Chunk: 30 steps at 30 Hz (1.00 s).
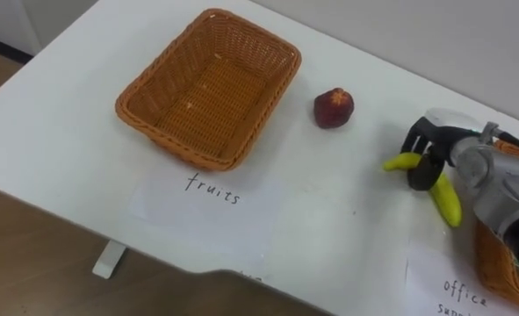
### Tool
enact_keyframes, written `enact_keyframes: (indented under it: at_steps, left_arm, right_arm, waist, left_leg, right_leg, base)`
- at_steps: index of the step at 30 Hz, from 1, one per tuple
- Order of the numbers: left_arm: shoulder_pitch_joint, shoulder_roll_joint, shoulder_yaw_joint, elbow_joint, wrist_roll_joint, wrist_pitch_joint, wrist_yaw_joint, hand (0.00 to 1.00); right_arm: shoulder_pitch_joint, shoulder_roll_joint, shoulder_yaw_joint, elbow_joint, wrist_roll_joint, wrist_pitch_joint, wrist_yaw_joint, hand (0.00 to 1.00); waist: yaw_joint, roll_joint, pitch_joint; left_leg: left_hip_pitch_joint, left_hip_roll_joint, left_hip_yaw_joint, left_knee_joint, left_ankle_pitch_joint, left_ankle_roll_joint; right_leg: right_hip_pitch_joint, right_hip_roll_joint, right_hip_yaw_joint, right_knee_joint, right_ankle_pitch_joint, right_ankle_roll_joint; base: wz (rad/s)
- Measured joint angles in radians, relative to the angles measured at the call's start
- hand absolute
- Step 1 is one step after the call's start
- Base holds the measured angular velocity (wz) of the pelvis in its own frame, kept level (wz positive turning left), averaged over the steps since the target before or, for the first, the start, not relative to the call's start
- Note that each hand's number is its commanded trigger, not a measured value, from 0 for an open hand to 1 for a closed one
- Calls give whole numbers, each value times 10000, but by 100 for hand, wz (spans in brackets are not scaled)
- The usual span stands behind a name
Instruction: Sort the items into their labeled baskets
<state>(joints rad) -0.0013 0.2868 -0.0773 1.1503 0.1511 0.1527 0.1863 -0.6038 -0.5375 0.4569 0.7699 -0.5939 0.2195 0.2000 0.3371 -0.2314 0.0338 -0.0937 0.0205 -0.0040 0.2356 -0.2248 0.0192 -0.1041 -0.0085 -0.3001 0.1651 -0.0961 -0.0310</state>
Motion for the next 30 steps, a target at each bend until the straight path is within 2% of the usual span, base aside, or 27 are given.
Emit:
enact_keyframes:
  at_steps: [6,11,15,18,21,26,30]
  left_arm:
    - [300,7,-1,-302,-16,-80,-1,0]
    - [505,8,55,-338,-18,-103,-13,0]
    - [631,-17,225,-392,-43,-121,12,0]
    - [708,-148,383,-401,-51,-117,181,0]
    - [755,-324,562,-458,-139,-124,284,0]
    - [1061,-450,724,-801,-333,-125,306,0]
    - [1376,-682,1123,-1020,-423,-102,380,0]
  right_arm:
    - [302,-10,-107,-884,-437,-12,50,100]
    - [375,-21,-106,-1807,-390,-249,299,100]
    - [407,-24,-109,-2726,178,-352,362,100]
    - [409,-23,-249,-3262,421,-366,360,100]
    - [574,-22,-735,-3683,475,-301,339,100]
    - [902,-22,-1289,-4448,477,-305,258,100]
    - [1188,18,-1710,-5042,316,-171,328,100]
  waist:
    - [-152,-19,-42]
    - [-483,50,-65]
    - [-918,97,-94]
    - [-1176,148,-178]
    - [-1293,212,-225]
    - [-1398,280,-264]
    - [-1387,454,-273]
  left_leg:
    - [5,-2,35,-1,0,0]
    - [53,22,288,-2,1,1]
    - [103,16,340,9,5,0]
    - [213,34,351,8,13,13]
    - [466,35,350,-18,14,16]
    - [818,34,362,-147,14,16]
    - [1196,33,435,-385,27,29]
  right_leg:
    - [-6,5,82,-3,0,0]
    - [-35,9,297,-3,0,0]
    - [-11,1,391,32,1,-1]
    - [73,-48,484,45,0,-1]
    - [316,-67,498,37,1,1]
    - [595,-52,504,45,2,3]
    - [921,5,521,43,1,6]
  base:
    - [-1]
    - [-11]
    - [-5]
    - [-5]
    - [0]
    - [-1]
    - [-3]
